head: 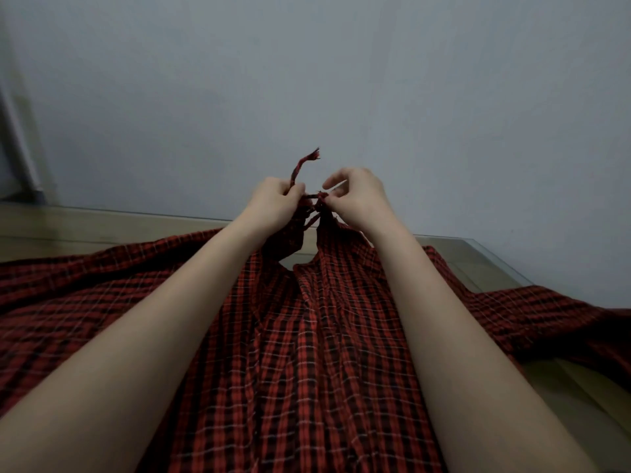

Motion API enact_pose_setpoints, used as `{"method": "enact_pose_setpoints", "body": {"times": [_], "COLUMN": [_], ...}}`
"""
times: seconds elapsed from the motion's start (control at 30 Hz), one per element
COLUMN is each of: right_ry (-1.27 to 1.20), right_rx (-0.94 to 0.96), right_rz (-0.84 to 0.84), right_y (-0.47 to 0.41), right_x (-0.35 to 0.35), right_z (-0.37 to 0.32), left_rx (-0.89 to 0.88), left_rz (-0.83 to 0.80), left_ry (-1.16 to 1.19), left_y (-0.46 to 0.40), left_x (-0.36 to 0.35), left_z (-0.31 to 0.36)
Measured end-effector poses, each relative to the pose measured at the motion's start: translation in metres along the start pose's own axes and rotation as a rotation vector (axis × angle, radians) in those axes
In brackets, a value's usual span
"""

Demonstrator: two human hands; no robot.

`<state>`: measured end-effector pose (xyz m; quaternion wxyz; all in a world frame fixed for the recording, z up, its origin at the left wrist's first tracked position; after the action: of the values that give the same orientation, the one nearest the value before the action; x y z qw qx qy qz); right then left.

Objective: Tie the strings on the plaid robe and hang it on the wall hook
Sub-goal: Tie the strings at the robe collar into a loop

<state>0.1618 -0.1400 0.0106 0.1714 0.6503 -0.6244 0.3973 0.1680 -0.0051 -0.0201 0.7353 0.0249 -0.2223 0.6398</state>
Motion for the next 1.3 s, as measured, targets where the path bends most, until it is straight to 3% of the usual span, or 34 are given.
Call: {"method": "enact_pose_setpoints", "body": {"times": [0.2, 0.7, 1.1, 1.3], "right_ry": [0.287, 0.405, 0.328, -0.065], "right_rx": [0.066, -0.077, -0.138, -0.223], "right_rz": [0.046, 0.092, 0.08, 0.075], "right_y": [0.0, 0.011, 0.012, 0.005], "right_x": [-0.006, -0.041, -0.052, -0.046], "right_z": [-0.004, 0.016, 0.037, 0.063], "left_rx": [0.013, 0.209, 0.209, 0.216], "left_rz": [0.092, 0.233, 0.305, 0.182], "left_ry": [-0.15, 0.265, 0.257, 0.158], "left_y": [-0.003, 0.001, 0.004, 0.001], "left_x": [0.012, 0.015, 0.008, 0.012], "left_z": [-0.005, -0.06, -0.059, -0.056]}}
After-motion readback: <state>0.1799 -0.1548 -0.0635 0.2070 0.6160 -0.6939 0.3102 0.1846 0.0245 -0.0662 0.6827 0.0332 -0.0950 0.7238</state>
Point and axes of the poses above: each hand's wrist, its own y-axis away from the middle knuckle, its own x-axis out of the back of the hand, z = x × y, the point moved 6 cm from there along -y, towards the middle knuckle, and after that the axes turned 12 degrees about -z, right-handed, at the moved point
